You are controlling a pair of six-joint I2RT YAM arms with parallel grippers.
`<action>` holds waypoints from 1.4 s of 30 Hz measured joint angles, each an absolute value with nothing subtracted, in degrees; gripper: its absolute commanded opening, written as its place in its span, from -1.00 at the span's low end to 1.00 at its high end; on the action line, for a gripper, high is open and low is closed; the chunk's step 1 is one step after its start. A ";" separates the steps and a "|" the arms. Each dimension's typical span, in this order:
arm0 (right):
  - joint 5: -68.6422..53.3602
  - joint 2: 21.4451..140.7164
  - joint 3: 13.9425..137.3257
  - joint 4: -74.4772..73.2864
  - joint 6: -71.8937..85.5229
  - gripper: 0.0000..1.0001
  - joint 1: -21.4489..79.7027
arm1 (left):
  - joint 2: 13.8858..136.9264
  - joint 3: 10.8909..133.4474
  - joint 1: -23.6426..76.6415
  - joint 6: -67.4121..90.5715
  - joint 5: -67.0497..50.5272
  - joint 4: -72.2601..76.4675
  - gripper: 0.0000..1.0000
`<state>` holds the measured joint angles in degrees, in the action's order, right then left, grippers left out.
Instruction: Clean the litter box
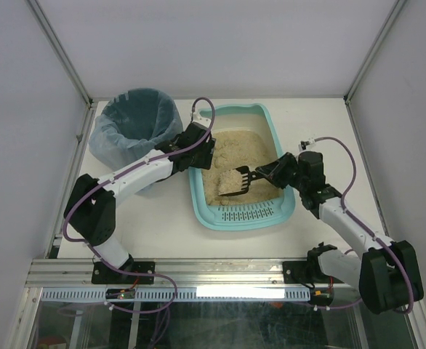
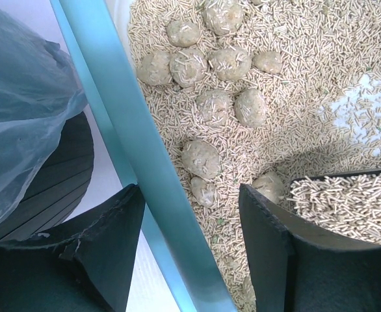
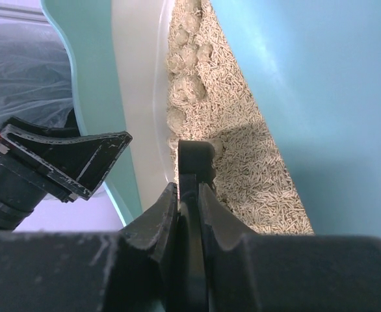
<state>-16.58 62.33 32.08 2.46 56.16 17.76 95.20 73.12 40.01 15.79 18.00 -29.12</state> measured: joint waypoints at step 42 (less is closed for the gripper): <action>-39.13 55.83 14.50 35.79 76.47 -1.00 -5.34 | 92.44 71.50 40.12 15.79 16.53 -25.93 0.43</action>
